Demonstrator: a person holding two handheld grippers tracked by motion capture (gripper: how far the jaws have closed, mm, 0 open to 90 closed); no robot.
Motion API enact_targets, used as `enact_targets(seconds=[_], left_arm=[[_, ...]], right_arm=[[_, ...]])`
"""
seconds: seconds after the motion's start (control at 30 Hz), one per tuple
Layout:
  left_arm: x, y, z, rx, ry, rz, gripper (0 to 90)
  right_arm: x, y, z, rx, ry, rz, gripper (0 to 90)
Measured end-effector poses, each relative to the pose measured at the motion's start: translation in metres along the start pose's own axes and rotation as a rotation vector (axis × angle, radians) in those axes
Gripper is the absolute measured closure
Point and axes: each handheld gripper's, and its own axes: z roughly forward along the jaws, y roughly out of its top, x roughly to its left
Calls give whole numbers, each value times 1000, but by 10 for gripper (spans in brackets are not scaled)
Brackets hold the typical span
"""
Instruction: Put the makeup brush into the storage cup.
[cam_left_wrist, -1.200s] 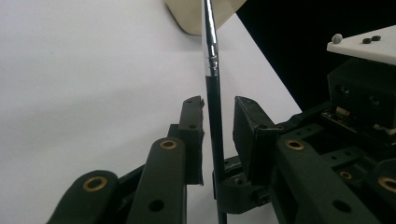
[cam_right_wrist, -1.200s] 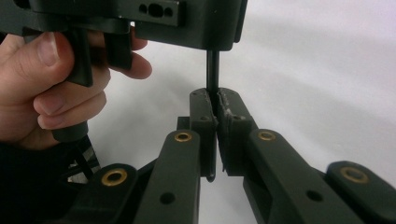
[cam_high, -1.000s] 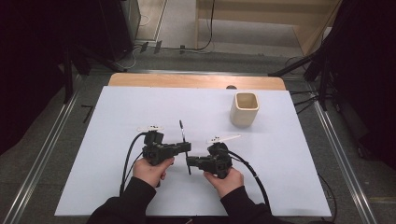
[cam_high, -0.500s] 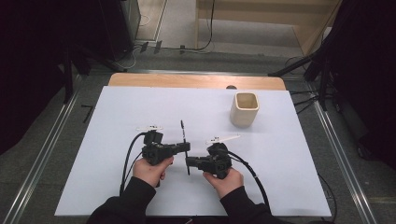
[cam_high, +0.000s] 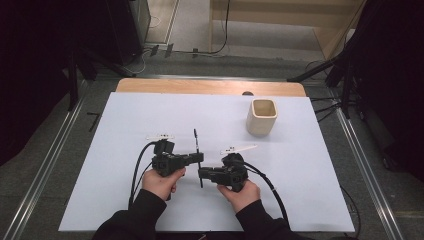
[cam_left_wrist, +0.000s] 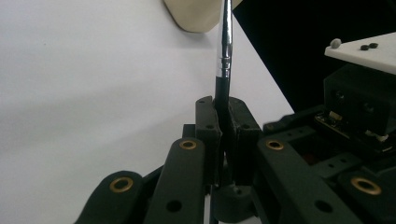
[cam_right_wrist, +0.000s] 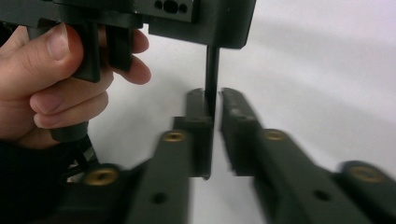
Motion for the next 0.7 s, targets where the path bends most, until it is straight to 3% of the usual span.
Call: enact_targets(seconds=[0.07, 0.17, 0.27, 0.43, 0.7], left_arm=[[-1, 1, 0, 5, 7, 7, 853], [-1, 1, -1, 9, 9, 13, 853], [0, 2, -1, 15, 9, 25, 853], [2, 3, -3, 27, -5, 42, 853], [5, 4, -6, 44, -24, 65, 852]], right_arm=[[-1, -2, -1, -39, -6, -65, 666], [-4, -2, -2, -40, 0, -125, 547], [-7, -1, -2, -9, 35, -110, 474], [-9, 0, -6, -16, 59, -168, 358], [-14, 2, -13, -17, 94, -207, 297]])
